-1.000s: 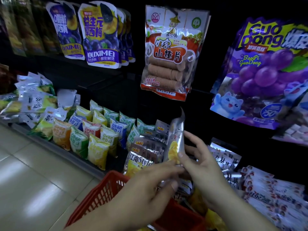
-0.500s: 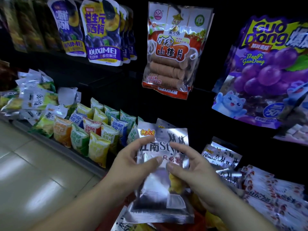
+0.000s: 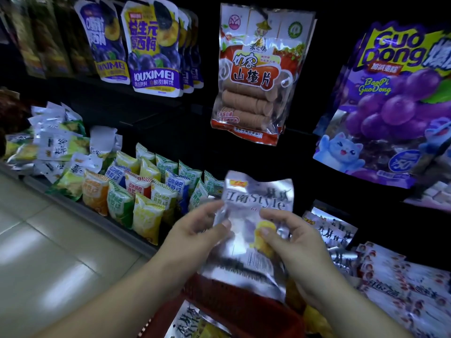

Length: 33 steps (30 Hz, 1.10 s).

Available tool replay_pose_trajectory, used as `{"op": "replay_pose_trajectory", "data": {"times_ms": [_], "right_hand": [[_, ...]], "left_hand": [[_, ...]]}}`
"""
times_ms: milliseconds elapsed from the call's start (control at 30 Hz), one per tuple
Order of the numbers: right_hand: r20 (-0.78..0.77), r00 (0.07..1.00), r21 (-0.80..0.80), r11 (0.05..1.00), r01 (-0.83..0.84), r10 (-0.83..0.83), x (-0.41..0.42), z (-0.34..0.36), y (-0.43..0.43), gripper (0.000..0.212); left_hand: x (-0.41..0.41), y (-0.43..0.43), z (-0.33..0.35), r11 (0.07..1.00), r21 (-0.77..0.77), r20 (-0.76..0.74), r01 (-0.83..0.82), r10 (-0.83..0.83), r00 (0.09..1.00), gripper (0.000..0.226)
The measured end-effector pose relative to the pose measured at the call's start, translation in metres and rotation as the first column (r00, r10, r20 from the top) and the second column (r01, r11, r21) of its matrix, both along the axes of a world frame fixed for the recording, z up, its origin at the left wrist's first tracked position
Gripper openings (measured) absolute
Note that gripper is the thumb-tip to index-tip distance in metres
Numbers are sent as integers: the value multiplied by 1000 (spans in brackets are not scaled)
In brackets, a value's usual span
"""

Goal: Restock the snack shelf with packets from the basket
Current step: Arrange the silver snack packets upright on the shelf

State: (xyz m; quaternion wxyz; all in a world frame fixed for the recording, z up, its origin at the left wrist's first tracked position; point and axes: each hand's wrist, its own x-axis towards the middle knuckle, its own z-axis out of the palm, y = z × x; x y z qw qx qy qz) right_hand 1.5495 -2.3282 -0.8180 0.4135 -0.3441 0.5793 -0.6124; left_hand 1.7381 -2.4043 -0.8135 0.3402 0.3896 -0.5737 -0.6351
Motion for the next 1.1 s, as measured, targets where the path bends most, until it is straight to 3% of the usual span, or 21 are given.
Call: {"op": "replay_pose_trajectory", "data": {"times_ms": [100, 167, 267, 367, 500, 600, 667, 733, 800, 867, 1000, 1100], "right_hand": [[4, 999, 29, 998, 53, -53, -16, 0, 0, 34], [60, 994, 55, 994, -98, 95, -24, 0, 3, 56], [4, 957, 64, 955, -289, 290, -24, -3, 8, 75], [-42, 972, 56, 972, -229, 231, -22, -4, 11, 70], [44, 968, 30, 968, -248, 246, -33, 4, 14, 70], [156, 980, 1, 992, -124, 122, -40, 8, 13, 46], [85, 995, 18, 999, -44, 42, -38, 7, 13, 44], [-101, 995, 31, 999, 22, -18, -35, 5, 15, 47], [-285, 958, 38, 998, 53, -40, -30, 6, 16, 52], [-368, 929, 31, 998, 53, -38, -21, 5, 16, 57], [-293, 945, -71, 982, -174, 146, 6, 10, 18, 63], [-145, 917, -77, 920, -384, 370, 10, 17, 22, 39]], "left_hand": [[1, 6, -1, 998, -15, 57, 69, -68, 996, 38], [3, 5, 0, 997, -78, 104, -6, 14, 994, 41], [3, 5, 3, 995, -4, 20, -104, 104, 994, 43], [1, 9, 9, 998, 35, -38, -58, 59, 998, 46], [5, 6, 15, 988, 59, -82, 143, -138, 987, 54], [11, 4, 15, 952, 102, -82, 289, -282, 956, 52], [12, 6, 14, 928, 95, -30, 361, -360, 932, 54], [13, 5, 9, 942, -63, 172, 330, -316, 933, 51], [9, 6, 4, 923, -334, 339, 192, -73, 938, 40], [-1, 16, 2, 904, -415, 264, 102, 12, 964, 35], [-25, 35, 6, 977, -183, 131, 111, -88, 987, 56], [-31, 24, 0, 995, -87, 37, 38, -35, 999, 43]]}}
